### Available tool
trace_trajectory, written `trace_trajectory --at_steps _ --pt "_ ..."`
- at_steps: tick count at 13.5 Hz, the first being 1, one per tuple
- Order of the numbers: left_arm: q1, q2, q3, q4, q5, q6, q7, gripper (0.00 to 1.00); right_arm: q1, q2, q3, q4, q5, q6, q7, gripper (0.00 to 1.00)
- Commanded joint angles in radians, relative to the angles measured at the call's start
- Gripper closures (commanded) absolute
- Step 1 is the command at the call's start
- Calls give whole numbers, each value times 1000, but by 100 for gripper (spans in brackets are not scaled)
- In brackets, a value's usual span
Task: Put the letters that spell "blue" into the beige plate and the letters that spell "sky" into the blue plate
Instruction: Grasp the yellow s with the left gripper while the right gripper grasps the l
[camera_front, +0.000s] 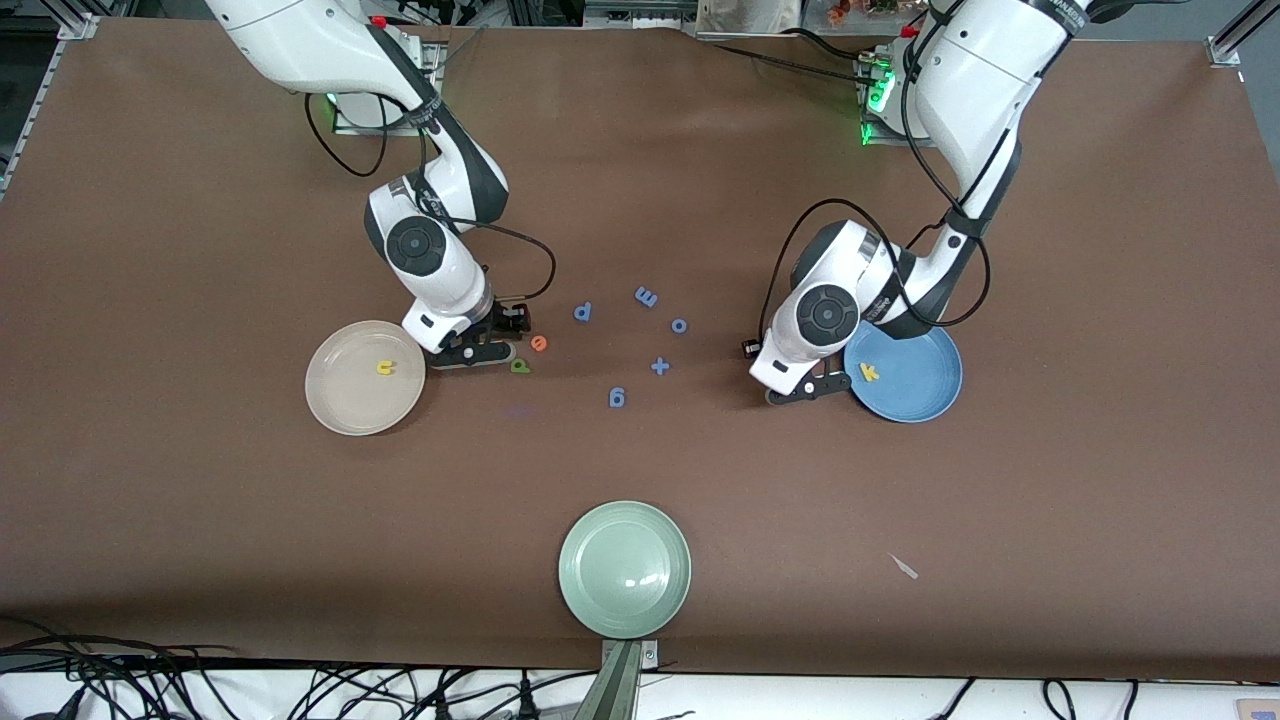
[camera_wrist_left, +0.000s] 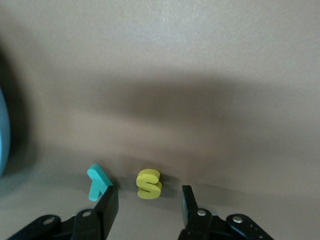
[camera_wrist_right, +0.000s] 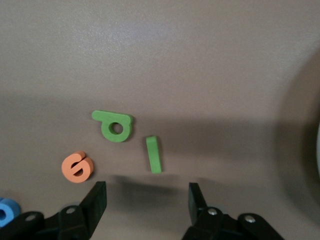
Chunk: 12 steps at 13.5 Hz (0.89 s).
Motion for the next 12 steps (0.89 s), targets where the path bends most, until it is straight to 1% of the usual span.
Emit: trace_trajectory --at_steps 1,3,4,5,6,7,8,10,12 --pt "-4 11 -1 -6 8 32 -14 47 -4 17 3 17 -65 16 4 27" --pt "-4 20 -2 -6 8 36 -14 61 -4 31 3 21 -122 45 3 27" --pt "-4 22 -1 -6 8 36 -14 72 -4 37 2 21 -130 59 3 27" --pt "-4 22 -1 -6 8 36 -14 84 -4 40 2 19 -130 62 3 29" --pt "-3 22 -2 -5 8 34 -14 93 -4 41 2 19 -131 64 1 35" --pt "-3 20 -1 -5 8 31 -12 97 -4 41 2 19 -131 64 1 43" --pt "0 11 -1 -3 8 16 -3 99 -4 41 2 17 -131 64 1 52" --pt "11 -21 -1 10 13 -59 3 99 -4 41 0 17 -131 64 -2 66" --pt "16 -67 5 13 19 -105 5 99 -5 40 -1 17 -131 62 -5 84"
